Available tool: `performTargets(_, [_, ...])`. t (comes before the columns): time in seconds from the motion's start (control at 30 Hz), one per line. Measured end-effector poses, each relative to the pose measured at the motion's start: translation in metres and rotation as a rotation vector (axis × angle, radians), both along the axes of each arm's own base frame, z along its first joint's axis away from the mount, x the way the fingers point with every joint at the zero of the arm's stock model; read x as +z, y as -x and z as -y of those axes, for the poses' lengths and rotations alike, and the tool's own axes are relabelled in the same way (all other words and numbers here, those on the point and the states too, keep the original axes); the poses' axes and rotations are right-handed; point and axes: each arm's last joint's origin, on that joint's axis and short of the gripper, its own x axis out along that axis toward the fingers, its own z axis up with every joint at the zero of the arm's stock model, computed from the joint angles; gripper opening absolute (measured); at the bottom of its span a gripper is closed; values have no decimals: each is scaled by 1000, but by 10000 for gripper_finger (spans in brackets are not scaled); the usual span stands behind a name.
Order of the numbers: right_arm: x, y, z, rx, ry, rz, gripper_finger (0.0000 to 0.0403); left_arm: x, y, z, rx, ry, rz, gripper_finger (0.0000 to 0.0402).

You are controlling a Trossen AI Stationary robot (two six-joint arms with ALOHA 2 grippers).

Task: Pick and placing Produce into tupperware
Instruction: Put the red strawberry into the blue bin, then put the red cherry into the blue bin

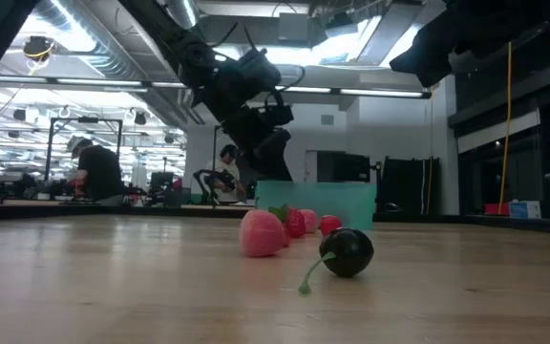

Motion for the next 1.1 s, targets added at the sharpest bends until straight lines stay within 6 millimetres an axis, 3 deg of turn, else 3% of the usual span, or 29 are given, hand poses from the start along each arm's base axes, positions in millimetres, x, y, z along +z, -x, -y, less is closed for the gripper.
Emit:
performTargets(0.47, [0,0,0,-1,0,-2,243,-7,-2,-1,-12,-5,-18,123])
performTargets(0.77, [0,0,0,-1,1,-5,243,-3,-1,1,1,-36,-20,201])
performTargets(0.97, [0,0,0,0,1,-5,243,-3,-1,6,-2,-20,-36,206])
performTargets(1.1, [-1,0,0,0,3,-6,243,13,2,15,-50,-20,-25,199])
